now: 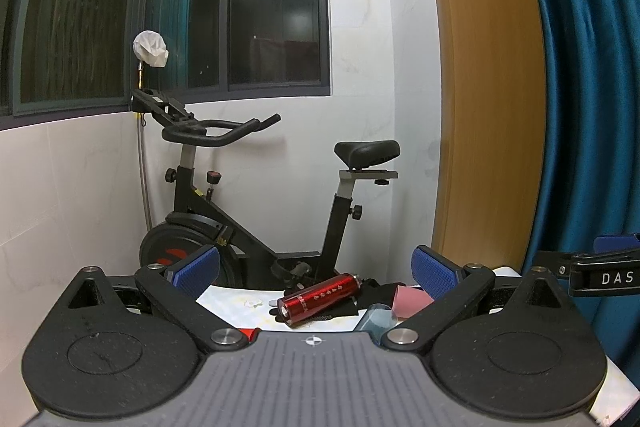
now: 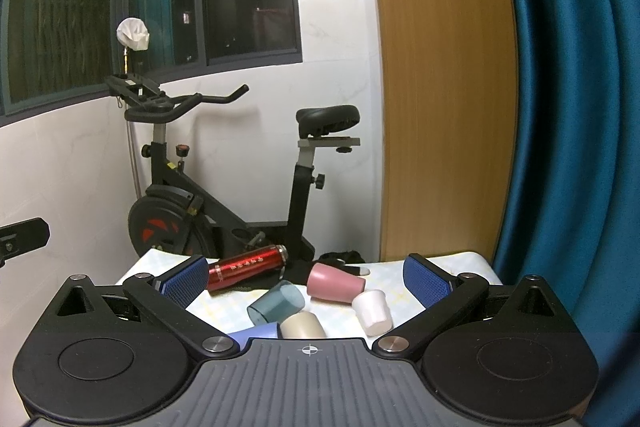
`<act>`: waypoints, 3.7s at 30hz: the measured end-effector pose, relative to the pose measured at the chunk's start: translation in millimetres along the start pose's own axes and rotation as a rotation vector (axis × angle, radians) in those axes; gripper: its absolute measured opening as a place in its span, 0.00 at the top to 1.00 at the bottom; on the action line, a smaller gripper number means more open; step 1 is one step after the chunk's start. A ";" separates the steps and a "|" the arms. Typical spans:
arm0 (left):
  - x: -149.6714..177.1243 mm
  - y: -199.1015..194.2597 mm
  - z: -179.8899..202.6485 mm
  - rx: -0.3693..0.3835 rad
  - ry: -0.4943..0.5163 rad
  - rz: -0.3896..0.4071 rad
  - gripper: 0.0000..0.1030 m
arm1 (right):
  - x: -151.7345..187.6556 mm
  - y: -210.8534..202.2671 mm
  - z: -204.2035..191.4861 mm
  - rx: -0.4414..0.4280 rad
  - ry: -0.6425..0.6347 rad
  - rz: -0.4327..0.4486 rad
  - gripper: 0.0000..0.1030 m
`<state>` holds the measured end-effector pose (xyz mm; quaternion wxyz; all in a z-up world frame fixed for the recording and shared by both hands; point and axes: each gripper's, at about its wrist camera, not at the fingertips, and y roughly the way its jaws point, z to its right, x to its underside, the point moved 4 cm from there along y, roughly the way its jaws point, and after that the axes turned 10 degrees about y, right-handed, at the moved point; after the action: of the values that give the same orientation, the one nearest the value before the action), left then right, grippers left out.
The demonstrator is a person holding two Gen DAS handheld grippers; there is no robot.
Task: Flip cup upright
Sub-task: 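Move the left tool to the green cup and close its fingers on it, then lift the green cup with the left tool toward the right tool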
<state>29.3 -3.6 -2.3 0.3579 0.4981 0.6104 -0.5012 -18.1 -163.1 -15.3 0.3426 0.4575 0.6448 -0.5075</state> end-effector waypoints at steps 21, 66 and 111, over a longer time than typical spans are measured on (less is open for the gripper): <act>11.9 17.8 -15.0 -0.004 -0.078 -0.085 0.00 | 2.9 8.2 2.8 0.004 0.038 -0.030 0.00; 232.6 290.5 -75.4 -0.006 -0.328 -0.716 0.27 | 94.4 180.8 48.1 0.145 0.133 -0.345 0.00; 215.5 203.1 151.9 0.461 -0.363 -0.861 0.33 | 86.2 118.8 122.4 0.248 0.181 -0.279 0.00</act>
<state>162.8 -96.7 -292.5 0.1004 0.1727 0.5618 -0.8028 60.6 -252.8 -164.5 0.1505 0.4463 0.6626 -0.5823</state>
